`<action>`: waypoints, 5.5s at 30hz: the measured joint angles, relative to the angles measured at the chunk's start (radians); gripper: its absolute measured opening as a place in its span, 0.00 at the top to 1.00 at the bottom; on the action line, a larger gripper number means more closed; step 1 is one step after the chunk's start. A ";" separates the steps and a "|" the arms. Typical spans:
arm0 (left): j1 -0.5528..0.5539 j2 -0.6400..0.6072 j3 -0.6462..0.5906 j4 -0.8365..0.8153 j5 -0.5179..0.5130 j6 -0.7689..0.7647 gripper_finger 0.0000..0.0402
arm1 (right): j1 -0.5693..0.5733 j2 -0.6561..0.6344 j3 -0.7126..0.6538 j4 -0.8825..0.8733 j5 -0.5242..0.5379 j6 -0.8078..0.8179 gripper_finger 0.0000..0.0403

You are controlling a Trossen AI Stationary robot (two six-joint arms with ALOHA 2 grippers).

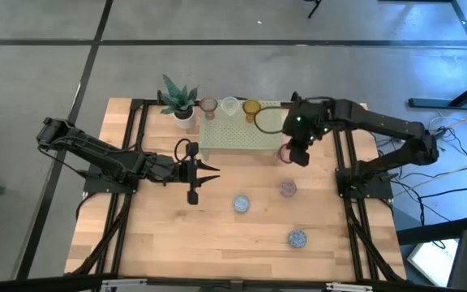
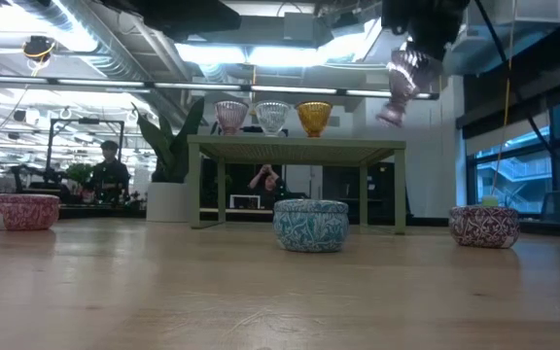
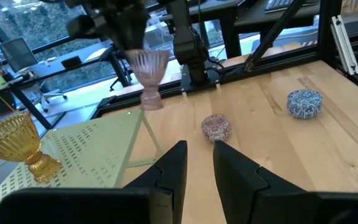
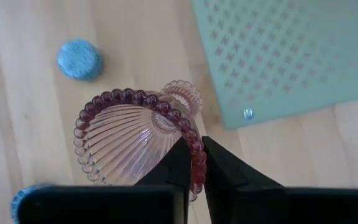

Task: Pick & Place candle stick holders
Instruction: Put the purple glass candle holder on the shelf, then put the pink scented candle on the shelf

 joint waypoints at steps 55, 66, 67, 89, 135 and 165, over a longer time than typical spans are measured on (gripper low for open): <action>-0.002 0.000 0.000 -0.010 0.023 -0.034 0.81 | -0.378 0.549 0.634 -0.308 -0.012 -0.341 0.93; -0.002 0.000 0.000 -0.013 0.023 -0.057 0.81 | -0.378 0.548 0.629 -0.291 -0.012 -0.341 0.87; -0.002 0.000 0.000 -0.013 0.023 -0.057 0.81 | -0.378 0.548 0.629 -0.291 -0.012 -0.341 0.88; -0.002 0.000 0.000 -0.013 0.023 -0.057 0.81 | -0.377 0.548 0.628 -0.257 -0.012 -0.364 0.80; -0.002 0.000 0.000 -0.035 0.021 -0.060 0.81 | -0.377 0.547 0.629 -0.274 0.060 -0.357 0.74; -0.002 0.000 0.000 -0.036 0.021 -0.097 0.81 | -0.174 0.525 0.900 -0.411 -0.023 -0.206 0.74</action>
